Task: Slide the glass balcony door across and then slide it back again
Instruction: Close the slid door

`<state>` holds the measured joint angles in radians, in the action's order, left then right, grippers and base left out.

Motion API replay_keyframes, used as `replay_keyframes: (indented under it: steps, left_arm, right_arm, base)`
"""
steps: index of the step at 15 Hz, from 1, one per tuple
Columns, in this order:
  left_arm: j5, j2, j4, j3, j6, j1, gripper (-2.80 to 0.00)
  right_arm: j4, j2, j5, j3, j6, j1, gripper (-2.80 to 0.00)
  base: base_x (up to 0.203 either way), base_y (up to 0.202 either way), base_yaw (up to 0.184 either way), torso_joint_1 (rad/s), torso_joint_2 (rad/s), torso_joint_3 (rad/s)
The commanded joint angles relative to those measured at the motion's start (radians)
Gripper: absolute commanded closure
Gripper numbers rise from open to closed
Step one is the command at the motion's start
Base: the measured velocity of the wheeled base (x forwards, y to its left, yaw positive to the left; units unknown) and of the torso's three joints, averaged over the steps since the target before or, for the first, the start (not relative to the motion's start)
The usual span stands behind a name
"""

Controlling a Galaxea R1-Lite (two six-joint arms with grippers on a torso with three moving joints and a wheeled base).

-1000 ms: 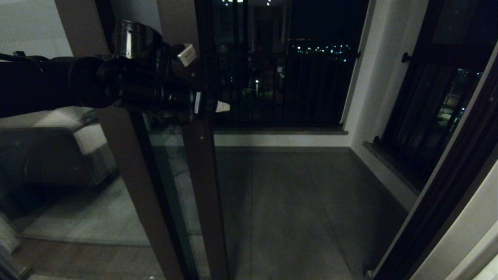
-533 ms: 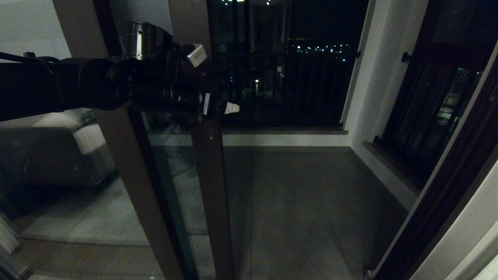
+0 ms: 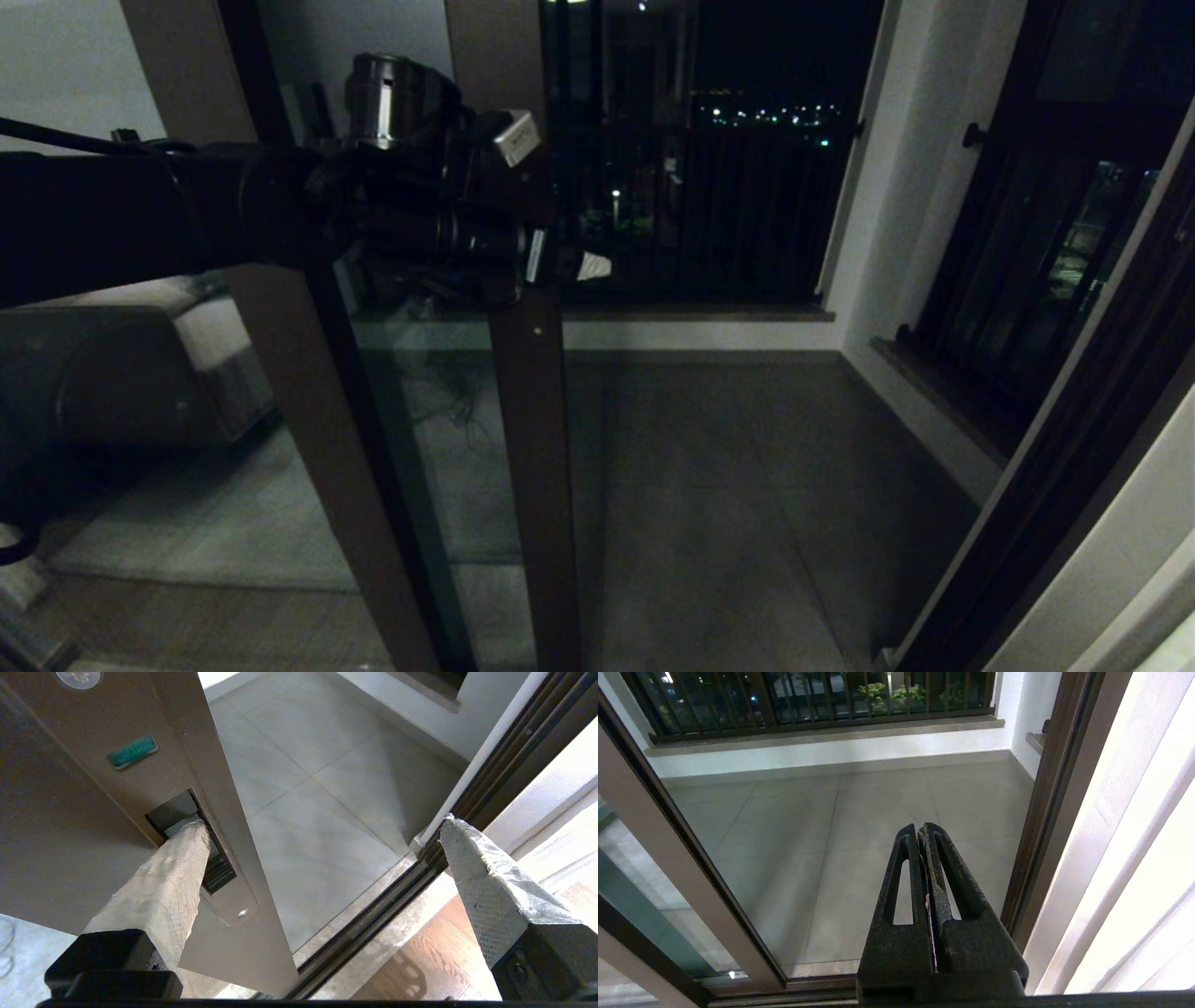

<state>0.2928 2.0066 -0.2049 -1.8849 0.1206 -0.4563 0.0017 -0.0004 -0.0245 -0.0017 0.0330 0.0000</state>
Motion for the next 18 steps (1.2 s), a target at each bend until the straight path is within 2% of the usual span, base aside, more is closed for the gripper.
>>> replay_keyframes:
  steps: [1, 3, 6, 18]
  left_arm:
    - [-0.004, 0.014, 0.002, -0.006, -0.001, -0.019, -2.8]
    - [-0.021, 0.03, 0.05, -0.007, -0.003, -0.03, -2.8]
    - [-0.092, 0.064, 0.135, -0.006, -0.014, -0.062, -2.8]
    - [-0.096, 0.072, 0.137, -0.035, -0.021, -0.099, -2.8]
  right_arm:
    - [0.0, 0.0, 0.0, 0.0, 0.001, 0.0, 0.0]
    - [0.0, 0.0, 0.0, 0.0, 0.0, 0.0, 0.0]
    - [0.0, 0.0, 0.0, 0.0, 0.0, 0.0, 0.0]
    - [0.0, 0.0, 0.0, 0.0, 0.001, 0.0, 0.0]
  base:
    - [0.0, 0.0, 0.0, 0.0, 0.0, 0.0]
    - [0.0, 0.0, 0.0, 0.0, 0.0, 0.0]
    - [0.0, 0.0, 0.0, 0.0, 0.0, 0.0]
    - [0.0, 0.0, 0.0, 0.0, 0.0, 0.0]
